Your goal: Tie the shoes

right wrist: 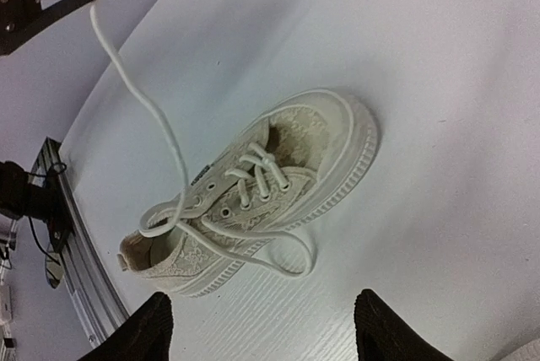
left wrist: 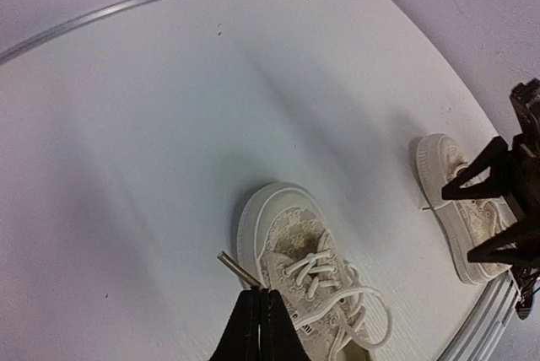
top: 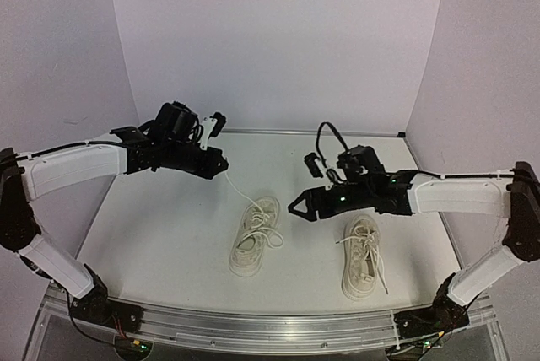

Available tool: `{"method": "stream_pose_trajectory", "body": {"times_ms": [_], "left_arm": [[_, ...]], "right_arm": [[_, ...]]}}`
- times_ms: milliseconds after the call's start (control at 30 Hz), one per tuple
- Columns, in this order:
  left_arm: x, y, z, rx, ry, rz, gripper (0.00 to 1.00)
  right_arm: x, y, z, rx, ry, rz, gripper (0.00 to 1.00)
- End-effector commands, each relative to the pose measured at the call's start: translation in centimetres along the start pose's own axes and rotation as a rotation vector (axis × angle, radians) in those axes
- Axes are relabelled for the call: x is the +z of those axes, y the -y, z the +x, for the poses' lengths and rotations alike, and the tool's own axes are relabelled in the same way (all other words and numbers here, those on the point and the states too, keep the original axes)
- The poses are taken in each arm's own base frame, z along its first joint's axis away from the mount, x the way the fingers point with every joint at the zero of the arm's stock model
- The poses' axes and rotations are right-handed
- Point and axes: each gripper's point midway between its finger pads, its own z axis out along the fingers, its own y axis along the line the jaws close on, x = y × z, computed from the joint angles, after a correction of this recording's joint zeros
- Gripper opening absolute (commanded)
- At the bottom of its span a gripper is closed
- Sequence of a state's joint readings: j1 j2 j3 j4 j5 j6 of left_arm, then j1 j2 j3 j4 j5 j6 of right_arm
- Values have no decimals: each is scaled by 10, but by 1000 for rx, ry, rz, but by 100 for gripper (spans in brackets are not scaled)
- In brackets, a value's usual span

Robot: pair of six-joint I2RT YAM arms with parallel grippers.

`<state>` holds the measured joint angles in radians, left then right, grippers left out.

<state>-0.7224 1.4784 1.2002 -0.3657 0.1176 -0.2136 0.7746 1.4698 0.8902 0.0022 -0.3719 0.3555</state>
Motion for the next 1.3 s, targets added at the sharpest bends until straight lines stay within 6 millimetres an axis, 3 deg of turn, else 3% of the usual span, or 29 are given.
{"method": "stream_pose_trajectory", "body": {"times_ms": [0, 133, 233, 400, 933, 1267], "left_arm": [[-1, -27, 14, -121, 3, -91, 0], [-8, -56, 24, -203, 5, -174, 0], [-9, -66, 31, -232, -11, -194, 0], [-5, -78, 39, -259, -41, -222, 0], [-3, -78, 38, -258, -35, -191, 0], [-3, -78, 38, -262, -34, -182, 0]], "right_arm": [[33, -28, 17, -151, -121, 1, 62], [56, -46, 23, -232, -159, 5, 54], [67, -62, 22, -299, -170, 6, 51], [81, -69, 24, -375, -204, 53, 48], [106, -61, 37, -507, -284, 147, 41], [108, -61, 46, -548, -312, 147, 23]]}}
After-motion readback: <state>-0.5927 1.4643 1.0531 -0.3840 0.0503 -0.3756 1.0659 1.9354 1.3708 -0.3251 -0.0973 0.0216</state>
